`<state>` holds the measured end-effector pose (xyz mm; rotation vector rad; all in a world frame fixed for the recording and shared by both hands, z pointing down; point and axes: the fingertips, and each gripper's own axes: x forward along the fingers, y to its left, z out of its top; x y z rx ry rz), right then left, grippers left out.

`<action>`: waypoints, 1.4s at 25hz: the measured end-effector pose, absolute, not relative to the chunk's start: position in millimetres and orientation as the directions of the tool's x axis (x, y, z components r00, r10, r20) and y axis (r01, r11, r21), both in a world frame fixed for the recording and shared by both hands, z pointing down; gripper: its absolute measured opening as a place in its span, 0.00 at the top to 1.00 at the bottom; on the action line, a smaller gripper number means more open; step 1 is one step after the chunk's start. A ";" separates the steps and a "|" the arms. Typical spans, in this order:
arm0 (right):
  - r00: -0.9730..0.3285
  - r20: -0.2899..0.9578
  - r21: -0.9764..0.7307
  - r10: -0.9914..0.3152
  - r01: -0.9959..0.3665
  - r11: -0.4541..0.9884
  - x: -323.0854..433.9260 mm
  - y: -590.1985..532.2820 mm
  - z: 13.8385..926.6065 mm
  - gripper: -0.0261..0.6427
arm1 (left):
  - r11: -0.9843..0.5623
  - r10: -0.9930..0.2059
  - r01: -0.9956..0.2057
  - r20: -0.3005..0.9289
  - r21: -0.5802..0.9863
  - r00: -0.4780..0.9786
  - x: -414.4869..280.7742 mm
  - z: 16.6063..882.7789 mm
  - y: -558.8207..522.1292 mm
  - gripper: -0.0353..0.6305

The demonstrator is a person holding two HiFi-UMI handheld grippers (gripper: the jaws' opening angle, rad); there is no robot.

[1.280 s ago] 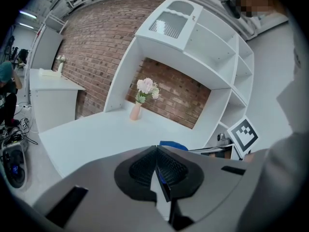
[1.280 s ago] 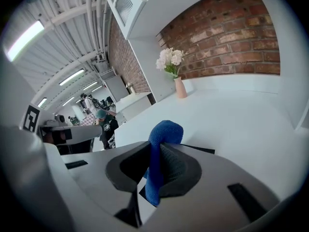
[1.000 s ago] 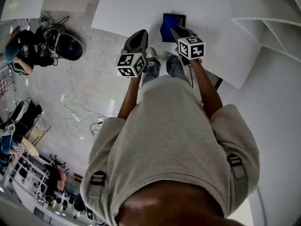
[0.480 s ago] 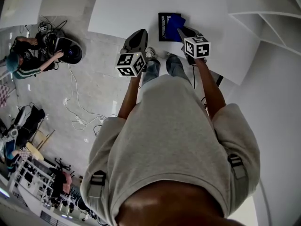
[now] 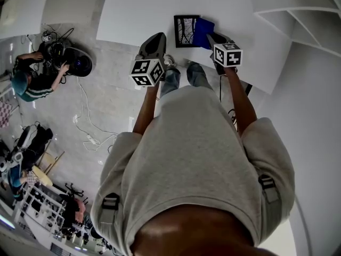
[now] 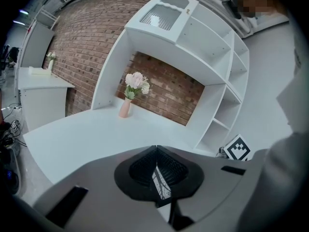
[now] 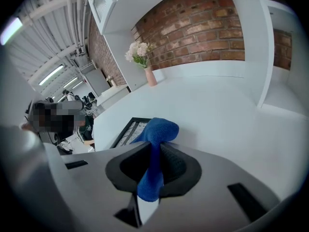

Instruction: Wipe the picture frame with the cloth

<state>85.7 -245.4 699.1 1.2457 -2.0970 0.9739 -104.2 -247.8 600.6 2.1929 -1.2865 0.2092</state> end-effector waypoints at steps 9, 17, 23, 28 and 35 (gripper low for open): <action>-0.409 0.726 -0.287 -0.553 -0.911 0.297 107.9 -242.3 690.8 0.87 | -0.374 -0.748 -0.836 0.402 0.402 0.528 -102.9 598.0 -247.8 0.92; -0.416 0.686 -0.237 -0.597 -0.903 0.357 102.0 -247.7 654.8 0.87 | -0.359 -0.758 -0.840 0.398 0.407 0.516 -108.2 598.2 -243.7 0.92; -0.504 0.626 -0.275 -0.595 -0.857 0.436 53.8 -247.8 625.4 0.87 | -0.345 -0.768 -0.844 0.393 0.411 0.506 -113.5 596.9 -239.2 0.92; -0.590 0.600 -0.329 -0.540 -0.798 0.505 2.1 -236.7 618.0 0.87 | -0.329 -0.777 -0.850 0.393 0.413 0.491 -118.6 594.2 -235.8 0.92; -0.659 0.600 -0.376 -0.454 -0.733 0.567 -49.5 -214.1 634.1 0.87 | -0.305 -0.788 -0.860 0.398 0.410 0.469 -134.1 600.8 -230.1 0.92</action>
